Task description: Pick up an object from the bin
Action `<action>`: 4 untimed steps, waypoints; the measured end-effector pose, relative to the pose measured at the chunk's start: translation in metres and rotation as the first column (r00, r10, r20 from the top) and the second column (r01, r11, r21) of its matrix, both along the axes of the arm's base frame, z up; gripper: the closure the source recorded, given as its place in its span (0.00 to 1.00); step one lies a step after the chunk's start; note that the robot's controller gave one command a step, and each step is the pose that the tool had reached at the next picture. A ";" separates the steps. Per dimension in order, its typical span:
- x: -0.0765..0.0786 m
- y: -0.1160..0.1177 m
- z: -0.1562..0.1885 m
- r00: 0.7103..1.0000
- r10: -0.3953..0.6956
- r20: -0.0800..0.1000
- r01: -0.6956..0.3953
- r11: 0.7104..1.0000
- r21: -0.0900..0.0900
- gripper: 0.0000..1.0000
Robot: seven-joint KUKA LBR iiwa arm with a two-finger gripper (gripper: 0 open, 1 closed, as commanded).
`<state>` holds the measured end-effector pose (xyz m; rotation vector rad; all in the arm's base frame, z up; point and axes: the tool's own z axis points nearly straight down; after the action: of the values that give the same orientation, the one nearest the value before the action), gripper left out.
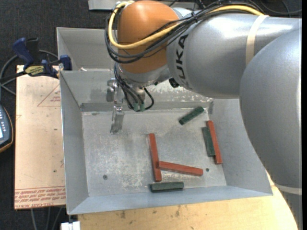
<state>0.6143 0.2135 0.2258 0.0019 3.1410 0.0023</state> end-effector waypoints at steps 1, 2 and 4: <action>0.016 -0.098 -0.112 0.998 0.060 -0.007 -0.060 0.998 -0.005 0.00; -0.011 -0.170 -0.095 0.985 0.171 -0.001 -0.171 0.985 -0.003 0.00; -0.064 -0.118 -0.115 0.836 0.548 0.007 -0.548 0.836 0.000 0.00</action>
Offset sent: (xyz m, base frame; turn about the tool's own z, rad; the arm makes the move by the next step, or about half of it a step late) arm 0.0169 -0.0923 -0.1065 -0.0675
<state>0.5501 0.0951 0.1106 -0.8947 3.0048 0.0060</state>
